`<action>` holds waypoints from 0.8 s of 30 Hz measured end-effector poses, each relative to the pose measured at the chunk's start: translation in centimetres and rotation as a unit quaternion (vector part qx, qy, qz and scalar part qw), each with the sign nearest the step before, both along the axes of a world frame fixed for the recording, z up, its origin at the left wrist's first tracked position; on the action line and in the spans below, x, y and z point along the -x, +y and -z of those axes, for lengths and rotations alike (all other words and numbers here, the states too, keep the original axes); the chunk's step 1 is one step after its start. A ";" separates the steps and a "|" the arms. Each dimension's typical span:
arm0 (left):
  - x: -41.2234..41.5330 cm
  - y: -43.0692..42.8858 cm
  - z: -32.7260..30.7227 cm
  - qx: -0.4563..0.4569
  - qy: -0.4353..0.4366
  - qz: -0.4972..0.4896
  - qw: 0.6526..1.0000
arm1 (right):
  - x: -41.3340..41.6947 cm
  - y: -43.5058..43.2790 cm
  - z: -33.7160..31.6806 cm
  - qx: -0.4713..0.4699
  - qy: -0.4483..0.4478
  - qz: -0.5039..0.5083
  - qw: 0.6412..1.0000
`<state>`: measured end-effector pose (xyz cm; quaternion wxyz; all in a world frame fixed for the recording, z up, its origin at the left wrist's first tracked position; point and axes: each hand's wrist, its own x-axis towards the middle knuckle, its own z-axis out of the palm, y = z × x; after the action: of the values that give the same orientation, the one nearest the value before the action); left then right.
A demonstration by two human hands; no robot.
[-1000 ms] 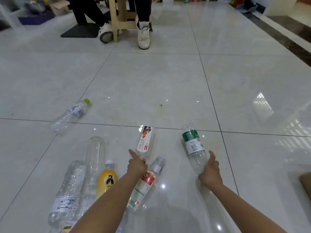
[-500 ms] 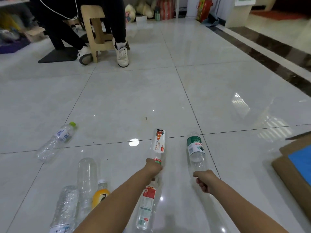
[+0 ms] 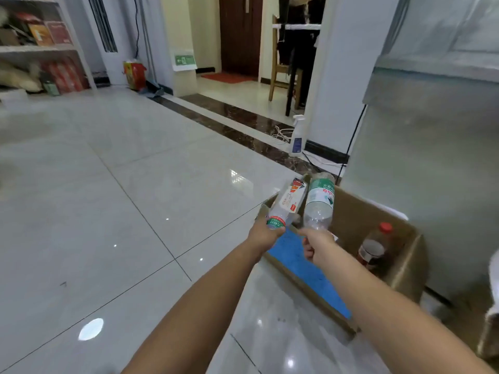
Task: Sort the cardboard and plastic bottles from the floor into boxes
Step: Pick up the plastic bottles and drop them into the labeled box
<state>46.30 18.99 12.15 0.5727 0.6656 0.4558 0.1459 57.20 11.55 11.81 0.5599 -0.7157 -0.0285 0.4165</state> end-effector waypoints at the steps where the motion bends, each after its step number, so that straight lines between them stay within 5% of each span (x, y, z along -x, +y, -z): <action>1: -2.1 -0.6 -0.3 -0.012 0.008 0.026 1.000 | -1.7 -0.8 -0.2 0.003 0.013 0.023 1.000; 7: -10.6 -3.3 0.9 -0.061 0.088 0.121 0.987 | -8.4 -3.5 1.3 0.032 0.054 0.105 0.993; 12: -12.6 -3.7 2.6 -0.170 0.193 0.191 0.947 | -9.3 -4.0 2.1 0.088 0.031 0.036 0.995; 17: -9.6 -2.6 3.7 -0.238 0.195 0.175 0.935 | -9.1 -3.6 3.5 0.113 -0.007 -0.009 0.994; 21: -2.6 0.8 4.9 -0.251 0.235 0.109 0.933 | -6.3 -0.4 3.8 0.310 -0.216 0.036 0.925; 24: 6.2 3.1 6.5 -0.203 0.281 0.041 0.937 | -0.9 2.3 2.9 0.247 -0.322 0.037 0.913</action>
<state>40.13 22.09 5.65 0.2795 0.7994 0.5314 0.0190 58.10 13.87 8.92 0.3404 -0.9272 -0.0772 0.1359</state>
